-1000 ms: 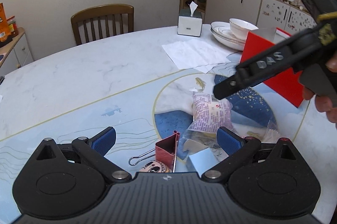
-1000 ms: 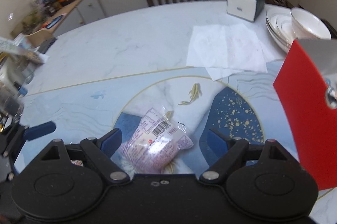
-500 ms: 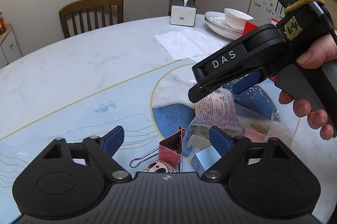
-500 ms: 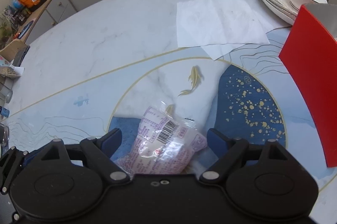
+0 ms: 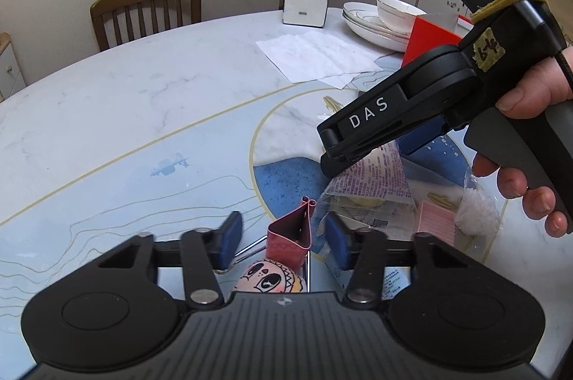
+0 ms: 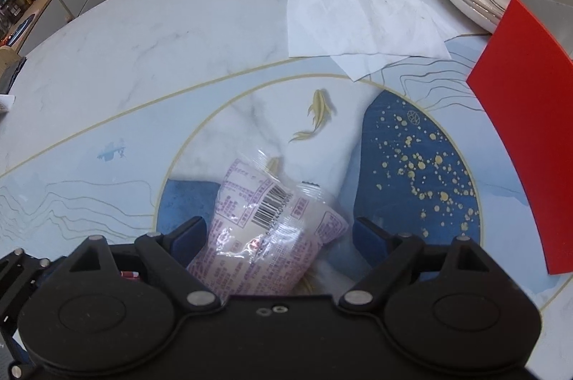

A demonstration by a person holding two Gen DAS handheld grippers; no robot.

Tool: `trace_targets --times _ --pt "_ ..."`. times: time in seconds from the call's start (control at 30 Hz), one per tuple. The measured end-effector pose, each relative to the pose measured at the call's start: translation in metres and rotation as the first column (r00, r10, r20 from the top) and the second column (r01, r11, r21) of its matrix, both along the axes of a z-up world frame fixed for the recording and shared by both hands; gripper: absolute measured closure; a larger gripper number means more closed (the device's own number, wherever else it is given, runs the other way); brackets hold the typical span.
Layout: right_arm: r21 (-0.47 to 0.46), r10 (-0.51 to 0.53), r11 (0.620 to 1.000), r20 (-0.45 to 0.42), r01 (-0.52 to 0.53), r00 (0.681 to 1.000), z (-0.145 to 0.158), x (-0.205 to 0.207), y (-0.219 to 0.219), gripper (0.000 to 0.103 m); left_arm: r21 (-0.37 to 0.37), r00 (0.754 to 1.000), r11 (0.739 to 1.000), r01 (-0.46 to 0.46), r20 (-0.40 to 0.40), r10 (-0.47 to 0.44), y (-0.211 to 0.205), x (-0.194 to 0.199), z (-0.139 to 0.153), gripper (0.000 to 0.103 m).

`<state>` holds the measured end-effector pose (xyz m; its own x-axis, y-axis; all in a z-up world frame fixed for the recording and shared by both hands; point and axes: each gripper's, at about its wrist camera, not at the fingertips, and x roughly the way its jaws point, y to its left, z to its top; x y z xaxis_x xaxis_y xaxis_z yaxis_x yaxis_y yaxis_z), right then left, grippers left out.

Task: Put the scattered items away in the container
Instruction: 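Grasp the red binder clip with the left tool while the right tool grasps the pink-printed bag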

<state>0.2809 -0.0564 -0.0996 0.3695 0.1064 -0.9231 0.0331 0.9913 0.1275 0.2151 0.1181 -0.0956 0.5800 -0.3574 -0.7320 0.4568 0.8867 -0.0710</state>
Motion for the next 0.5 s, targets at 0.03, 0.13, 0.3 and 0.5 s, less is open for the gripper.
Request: trace_targets --times 0.03,0.13,0.3,0.5 --pt "0.003 0.003 1.0 -0.005 -0.003 1.0 0.0 0.0 0.0002 0.015 0.002 1.0 1.0 0.003 -0.002 -0.003 -0.0008 -0.0001 -0.0003 0.06" --pt "0.014 0.014 1.0 -0.015 -0.013 1.0 -0.0013 -0.0009 0.0017 0.018 0.013 1.0 1.0 0.011 0.003 -0.011 -0.003 -0.0019 -0.0003 0.064" --pt "0.032 0.04 0.999 -0.025 -0.04 0.999 -0.0024 -0.0026 0.0038 0.028 0.012 1.0 1.0 0.005 0.001 -0.005 -0.004 -0.0015 -0.0002 0.072" --pt "0.045 0.068 0.997 -0.015 -0.067 0.998 0.0009 -0.0039 0.0028 0.046 0.014 1.0 1.0 0.002 0.007 -0.003 -0.0047 -0.0022 0.0008 0.079"
